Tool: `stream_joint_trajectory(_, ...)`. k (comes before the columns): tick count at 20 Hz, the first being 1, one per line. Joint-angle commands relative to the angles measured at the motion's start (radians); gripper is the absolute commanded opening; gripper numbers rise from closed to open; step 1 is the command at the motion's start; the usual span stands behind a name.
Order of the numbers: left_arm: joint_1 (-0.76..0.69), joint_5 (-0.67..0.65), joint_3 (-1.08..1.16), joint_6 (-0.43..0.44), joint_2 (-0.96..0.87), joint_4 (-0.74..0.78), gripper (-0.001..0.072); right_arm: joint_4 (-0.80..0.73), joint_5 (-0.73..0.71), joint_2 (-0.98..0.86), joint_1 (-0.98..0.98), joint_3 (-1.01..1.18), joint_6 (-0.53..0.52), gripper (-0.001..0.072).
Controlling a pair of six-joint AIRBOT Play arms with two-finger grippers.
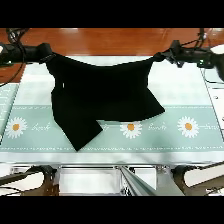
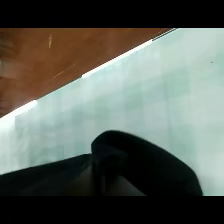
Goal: Fold the shirts.
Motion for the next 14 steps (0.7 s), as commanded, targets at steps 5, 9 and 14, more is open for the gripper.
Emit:
stream_joint_trajectory(5, 0.092, -0.218, 0.035, -0.039, -0.055, 0.004, 0.0705, 0.08, 0.344, -0.15, -0.068, 0.224, 0.048, 0.062)
stream_joint_trajectory(9, 0.283, -0.556, -0.101, -0.043, -0.034, 0.032, 0.0704, -0.327, 0.655, 0.011, -0.207, 0.193, -0.004, 0.0619)
stream_joint_trajectory(14, 0.442, -0.417, -0.636, 0.004, 0.169, -0.065, 0.0703, -0.444, 0.359, 0.413, -0.356, -0.411, 0.028, 0.0619)
